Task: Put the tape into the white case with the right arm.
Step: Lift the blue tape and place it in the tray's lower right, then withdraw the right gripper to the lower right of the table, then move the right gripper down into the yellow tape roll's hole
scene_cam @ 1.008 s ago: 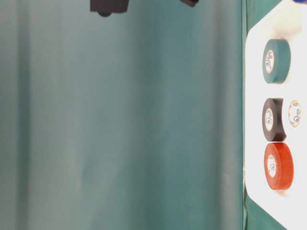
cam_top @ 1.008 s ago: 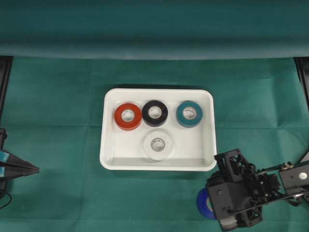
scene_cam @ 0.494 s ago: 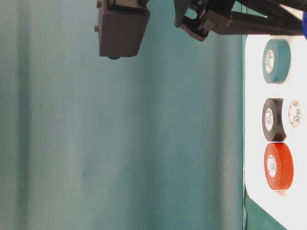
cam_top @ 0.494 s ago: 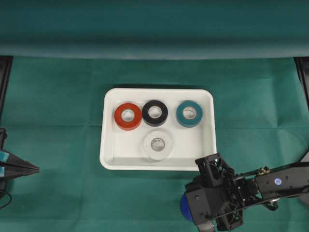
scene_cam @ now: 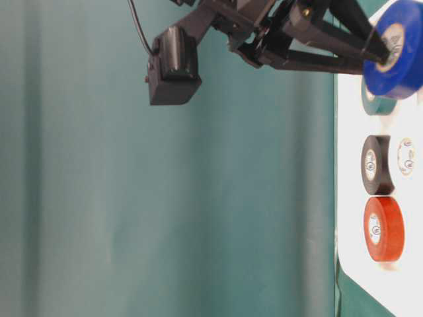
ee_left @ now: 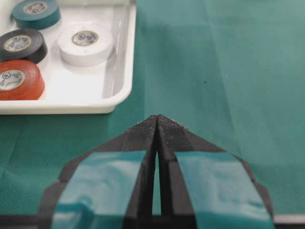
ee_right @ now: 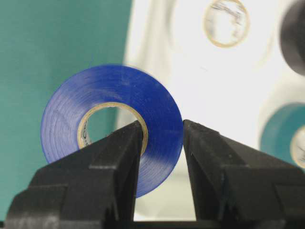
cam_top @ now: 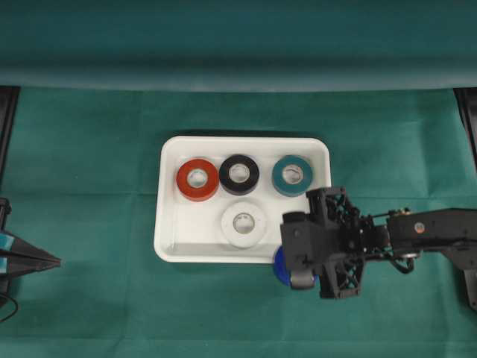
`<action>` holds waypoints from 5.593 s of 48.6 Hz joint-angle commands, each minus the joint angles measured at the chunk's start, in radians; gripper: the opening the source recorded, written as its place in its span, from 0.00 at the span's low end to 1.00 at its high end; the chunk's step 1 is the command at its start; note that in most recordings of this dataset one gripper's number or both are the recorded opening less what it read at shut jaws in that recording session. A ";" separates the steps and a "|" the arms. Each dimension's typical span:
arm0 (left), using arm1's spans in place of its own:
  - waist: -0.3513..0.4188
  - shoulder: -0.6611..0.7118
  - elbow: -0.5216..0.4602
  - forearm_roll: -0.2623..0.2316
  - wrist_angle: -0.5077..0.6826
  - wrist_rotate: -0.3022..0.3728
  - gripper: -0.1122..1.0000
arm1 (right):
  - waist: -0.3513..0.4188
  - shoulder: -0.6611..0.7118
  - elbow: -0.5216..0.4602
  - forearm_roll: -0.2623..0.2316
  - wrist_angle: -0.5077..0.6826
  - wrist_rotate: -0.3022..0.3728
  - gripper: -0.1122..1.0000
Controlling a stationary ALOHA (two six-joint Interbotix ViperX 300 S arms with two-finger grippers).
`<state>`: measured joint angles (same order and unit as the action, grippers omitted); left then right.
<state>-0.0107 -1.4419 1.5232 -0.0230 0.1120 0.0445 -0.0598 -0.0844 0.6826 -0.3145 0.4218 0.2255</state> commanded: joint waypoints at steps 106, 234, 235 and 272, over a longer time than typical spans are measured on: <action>0.002 0.008 -0.012 -0.002 -0.009 0.002 0.10 | -0.126 -0.061 0.028 -0.008 0.017 0.043 0.91; 0.002 0.008 -0.012 -0.002 -0.011 0.002 0.10 | 0.566 -0.449 0.344 0.089 -0.028 0.044 0.89; 0.002 0.008 -0.012 -0.002 -0.011 0.002 0.10 | 0.571 -0.434 0.337 0.089 -0.037 0.044 0.89; 0.002 0.008 -0.012 -0.002 -0.011 0.002 0.10 | 0.678 -0.084 0.156 0.091 -0.124 0.048 0.89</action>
<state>-0.0107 -1.4435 1.5232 -0.0245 0.1120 0.0445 0.6151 -0.1611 0.8529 -0.2270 0.3053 0.2715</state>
